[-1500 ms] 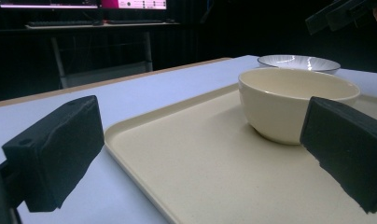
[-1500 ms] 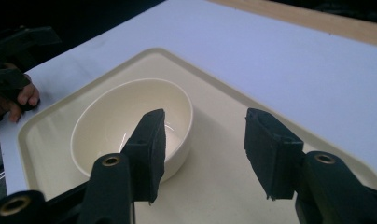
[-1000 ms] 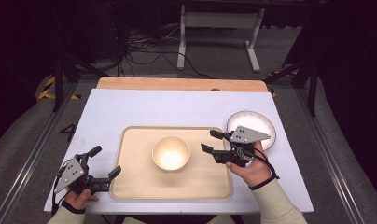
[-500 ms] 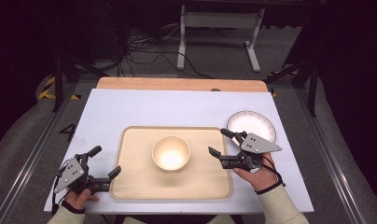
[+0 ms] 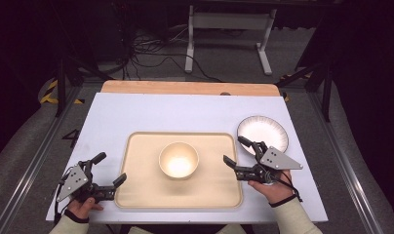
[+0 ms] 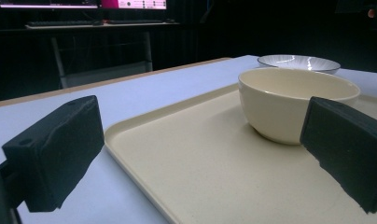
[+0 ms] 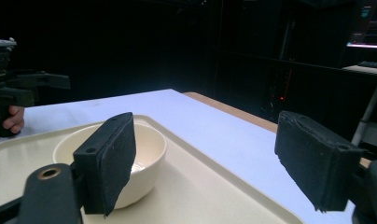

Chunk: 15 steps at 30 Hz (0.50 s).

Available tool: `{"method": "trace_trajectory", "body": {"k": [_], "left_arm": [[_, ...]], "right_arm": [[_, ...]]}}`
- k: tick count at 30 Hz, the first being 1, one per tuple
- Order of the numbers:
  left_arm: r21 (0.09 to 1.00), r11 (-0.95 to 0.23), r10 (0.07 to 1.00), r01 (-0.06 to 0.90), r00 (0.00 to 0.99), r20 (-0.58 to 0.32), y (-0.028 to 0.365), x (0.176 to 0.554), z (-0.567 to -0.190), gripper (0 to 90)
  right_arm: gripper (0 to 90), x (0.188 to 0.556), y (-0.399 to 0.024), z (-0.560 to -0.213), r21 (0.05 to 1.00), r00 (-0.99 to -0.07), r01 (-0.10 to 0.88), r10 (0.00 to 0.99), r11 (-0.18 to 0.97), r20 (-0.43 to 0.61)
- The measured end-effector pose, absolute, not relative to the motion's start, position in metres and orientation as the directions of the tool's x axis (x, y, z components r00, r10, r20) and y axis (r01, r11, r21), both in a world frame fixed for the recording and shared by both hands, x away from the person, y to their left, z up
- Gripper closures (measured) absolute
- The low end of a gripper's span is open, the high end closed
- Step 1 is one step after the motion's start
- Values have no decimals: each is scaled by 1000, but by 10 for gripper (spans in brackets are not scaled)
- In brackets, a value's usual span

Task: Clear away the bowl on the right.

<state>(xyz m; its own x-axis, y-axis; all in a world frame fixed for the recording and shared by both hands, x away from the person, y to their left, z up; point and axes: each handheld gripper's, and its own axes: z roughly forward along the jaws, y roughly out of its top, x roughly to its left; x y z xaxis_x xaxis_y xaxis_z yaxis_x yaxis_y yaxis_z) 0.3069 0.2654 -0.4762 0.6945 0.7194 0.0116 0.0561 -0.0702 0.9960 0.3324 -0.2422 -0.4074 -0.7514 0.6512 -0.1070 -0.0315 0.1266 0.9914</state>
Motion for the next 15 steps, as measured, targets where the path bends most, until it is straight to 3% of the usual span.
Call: {"method": "trace_trajectory", "body": {"k": [15], "left_arm": [[996, -70, 719, 56, 695, 11, 265, 307, -476, 2]], "right_arm": [[211, 326, -250, -438, 997, -736, -32, 673, 73, -73]]}}
